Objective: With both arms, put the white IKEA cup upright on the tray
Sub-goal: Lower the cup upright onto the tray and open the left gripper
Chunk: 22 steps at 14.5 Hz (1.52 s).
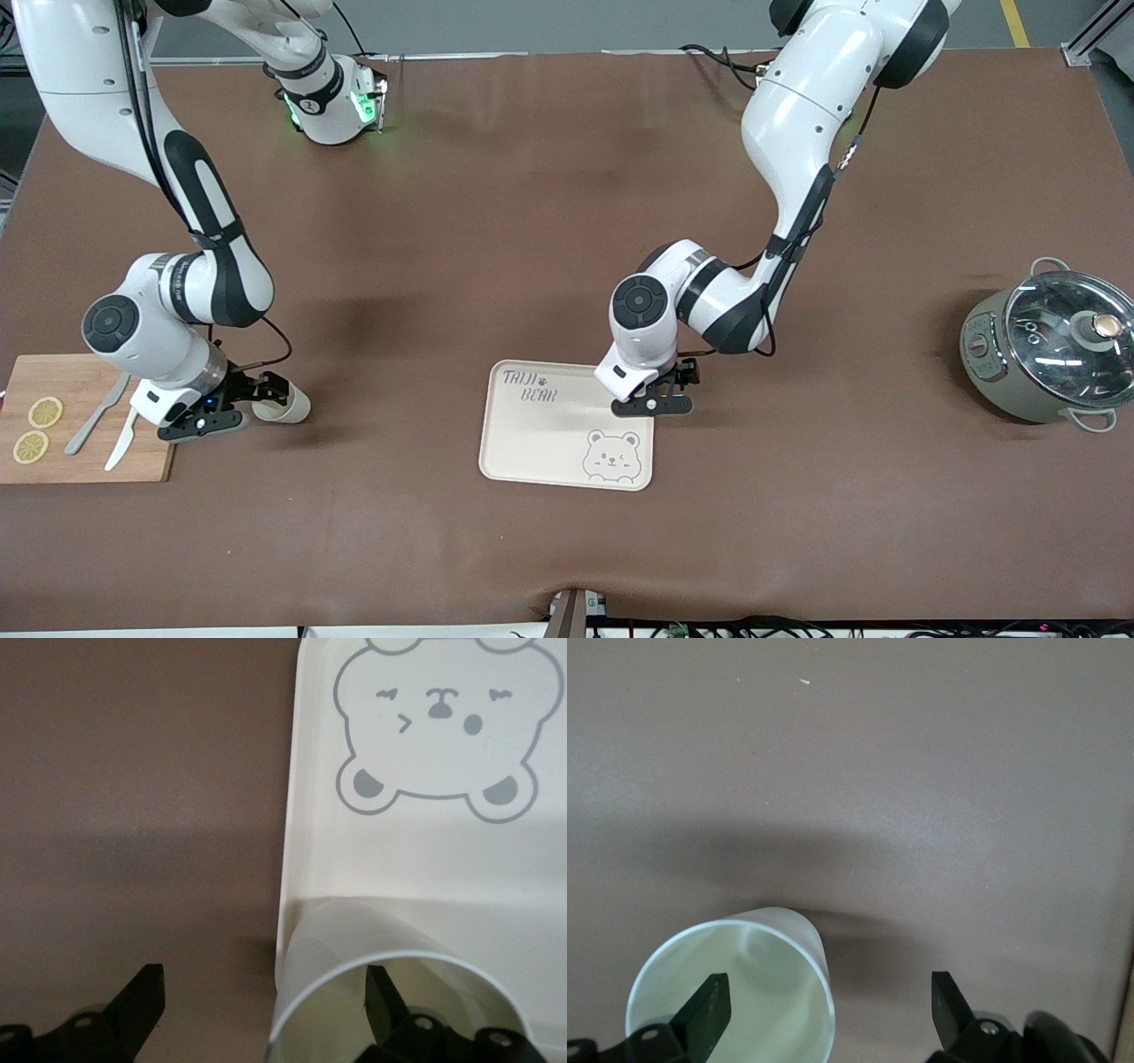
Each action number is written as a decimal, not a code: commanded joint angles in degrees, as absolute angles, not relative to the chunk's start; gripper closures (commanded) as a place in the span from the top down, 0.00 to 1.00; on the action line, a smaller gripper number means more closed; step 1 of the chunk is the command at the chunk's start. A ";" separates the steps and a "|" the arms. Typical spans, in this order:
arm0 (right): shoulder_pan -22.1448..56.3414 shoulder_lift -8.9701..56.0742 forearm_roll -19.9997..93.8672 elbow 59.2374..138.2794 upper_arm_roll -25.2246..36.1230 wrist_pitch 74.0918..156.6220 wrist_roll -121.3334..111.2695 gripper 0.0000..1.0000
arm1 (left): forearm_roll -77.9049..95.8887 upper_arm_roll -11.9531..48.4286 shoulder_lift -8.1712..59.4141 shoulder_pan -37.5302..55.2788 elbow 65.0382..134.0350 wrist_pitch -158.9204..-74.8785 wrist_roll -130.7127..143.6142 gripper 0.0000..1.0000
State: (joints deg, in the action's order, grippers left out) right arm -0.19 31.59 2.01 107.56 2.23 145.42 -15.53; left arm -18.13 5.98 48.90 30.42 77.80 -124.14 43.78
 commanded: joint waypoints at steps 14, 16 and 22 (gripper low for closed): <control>-0.26 31.64 2.37 107.67 1.67 145.90 -16.35 0.45 | -18.63 5.71 43.78 28.92 77.70 -120.07 42.72 1.00; -0.26 31.64 2.37 107.67 1.58 145.81 -16.35 0.34 | -18.20 5.80 42.46 28.74 77.52 -117.43 41.58 1.00; -0.35 31.55 2.29 107.49 1.41 145.81 -16.44 0.03 | -11.35 5.98 34.90 21.73 77.52 -111.36 28.60 1.00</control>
State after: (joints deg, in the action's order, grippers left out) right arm -0.18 31.87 2.01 107.51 1.68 145.75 -15.54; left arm -13.83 5.62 38.15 24.95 76.41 -113.42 34.20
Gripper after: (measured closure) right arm 0.859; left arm 0.000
